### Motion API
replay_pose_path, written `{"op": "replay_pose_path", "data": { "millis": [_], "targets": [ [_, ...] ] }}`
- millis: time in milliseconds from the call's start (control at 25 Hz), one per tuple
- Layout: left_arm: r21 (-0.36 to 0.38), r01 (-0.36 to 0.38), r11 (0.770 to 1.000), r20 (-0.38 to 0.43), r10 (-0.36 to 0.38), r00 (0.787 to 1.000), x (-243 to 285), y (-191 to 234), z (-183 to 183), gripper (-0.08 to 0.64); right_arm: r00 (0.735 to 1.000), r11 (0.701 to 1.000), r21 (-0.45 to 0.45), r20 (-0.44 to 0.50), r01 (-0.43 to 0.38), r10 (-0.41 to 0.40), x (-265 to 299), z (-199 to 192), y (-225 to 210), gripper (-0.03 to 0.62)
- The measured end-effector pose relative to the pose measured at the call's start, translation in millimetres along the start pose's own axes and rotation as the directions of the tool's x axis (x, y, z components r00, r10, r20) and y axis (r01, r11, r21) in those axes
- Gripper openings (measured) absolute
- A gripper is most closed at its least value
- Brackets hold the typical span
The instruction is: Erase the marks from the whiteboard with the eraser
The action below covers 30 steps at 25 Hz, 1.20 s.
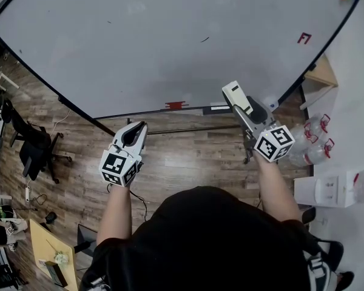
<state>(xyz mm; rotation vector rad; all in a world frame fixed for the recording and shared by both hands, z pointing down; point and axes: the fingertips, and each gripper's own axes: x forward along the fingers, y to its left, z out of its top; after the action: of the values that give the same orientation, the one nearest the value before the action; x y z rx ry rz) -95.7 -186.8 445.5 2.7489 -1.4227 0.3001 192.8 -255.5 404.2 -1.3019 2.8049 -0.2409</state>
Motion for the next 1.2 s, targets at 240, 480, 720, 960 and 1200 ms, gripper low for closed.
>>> {"op": "replay_pose_path", "data": {
  "millis": [240, 480, 720, 960, 1200],
  "targets": [
    [0.002, 0.002, 1.0, -0.005, -0.002, 1.0, 15.1, -2.6, 2.0, 0.015, 1.0, 1.0, -0.006, -0.006, -0.018, 0.018, 6.0, -0.4, -10.7, 0.25],
    [0.015, 0.014, 1.0, 0.0, -0.014, 1.0, 29.3, -9.4, 3.6, 0.015, 0.999, 1.0, -0.013, -0.015, -0.028, 0.028, 6.8, -1.5, -19.7, 0.25],
    [0.011, 0.022, 1.0, -0.002, -0.022, 1.0, 31.7, -20.5, 6.5, 0.015, 0.999, 0.999, -0.018, -0.014, -0.037, 0.036, 3.1, 2.2, -20.4, 0.25],
    [0.026, 0.006, 1.0, 0.006, -0.006, 1.0, 19.3, -22.6, 12.4, 0.015, 0.998, 0.998, -0.034, -0.007, -0.057, 0.056, -1.2, 8.3, -8.6, 0.25],
    [0.021, 0.0, 1.0, 0.013, 0.0, 1.0, 9.1, -29.1, 15.0, 0.015, 0.998, 0.998, -0.038, 0.003, -0.055, 0.055, -9.6, 12.2, -1.9, 0.25]
  ]
}}
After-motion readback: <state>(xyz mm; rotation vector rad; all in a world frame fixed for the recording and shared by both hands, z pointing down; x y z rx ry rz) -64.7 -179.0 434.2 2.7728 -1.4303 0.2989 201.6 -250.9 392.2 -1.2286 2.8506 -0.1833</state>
